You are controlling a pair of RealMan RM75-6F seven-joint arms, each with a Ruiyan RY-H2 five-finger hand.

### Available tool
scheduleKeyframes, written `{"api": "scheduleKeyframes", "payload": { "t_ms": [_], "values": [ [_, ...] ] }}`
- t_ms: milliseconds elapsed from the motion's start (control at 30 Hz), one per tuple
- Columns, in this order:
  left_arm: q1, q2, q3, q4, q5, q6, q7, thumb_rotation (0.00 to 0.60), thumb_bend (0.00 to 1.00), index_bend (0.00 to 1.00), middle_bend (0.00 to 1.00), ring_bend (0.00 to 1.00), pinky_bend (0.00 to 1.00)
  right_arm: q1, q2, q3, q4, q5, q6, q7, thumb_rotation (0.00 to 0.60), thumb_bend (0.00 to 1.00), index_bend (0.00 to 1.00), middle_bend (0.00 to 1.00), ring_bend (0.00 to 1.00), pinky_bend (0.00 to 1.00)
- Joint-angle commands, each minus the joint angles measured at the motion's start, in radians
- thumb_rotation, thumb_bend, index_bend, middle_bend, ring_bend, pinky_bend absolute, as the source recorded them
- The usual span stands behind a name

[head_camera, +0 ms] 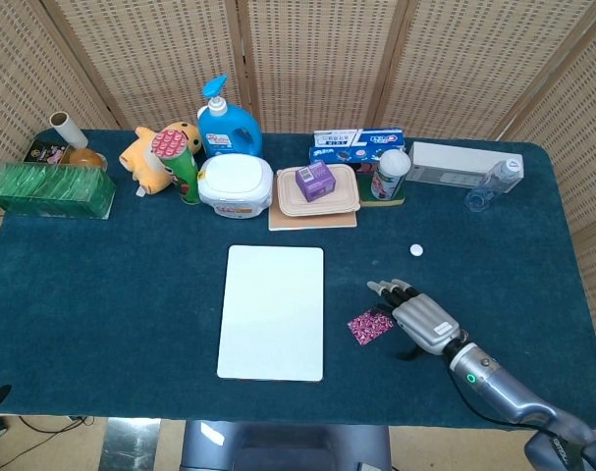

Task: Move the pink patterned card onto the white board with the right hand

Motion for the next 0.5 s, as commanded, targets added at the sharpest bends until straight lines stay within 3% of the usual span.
{"api": "scheduleKeyframes", "payload": {
  "t_ms": [33, 500],
  "values": [
    [-0.001, 0.0, 0.0, -0.001, 0.0, -0.002, 0.003, 0.6, 0.05, 0.0, 0.0, 0.0, 0.02, 0.025, -0.059, 0.008, 0.039, 0.022, -0.031, -0.061, 0.6, 0.23, 0.27, 0.0, 0.0, 0.0],
    [-0.005, 0.006, 0.004, -0.001, 0.003, -0.008, -0.001, 0.6, 0.05, 0.0, 0.0, 0.0, 0.02, 0.073, -0.112, 0.014, 0.078, 0.083, -0.09, -0.193, 0.6, 0.25, 0.27, 0.0, 0.0, 0.0]
  ]
}}
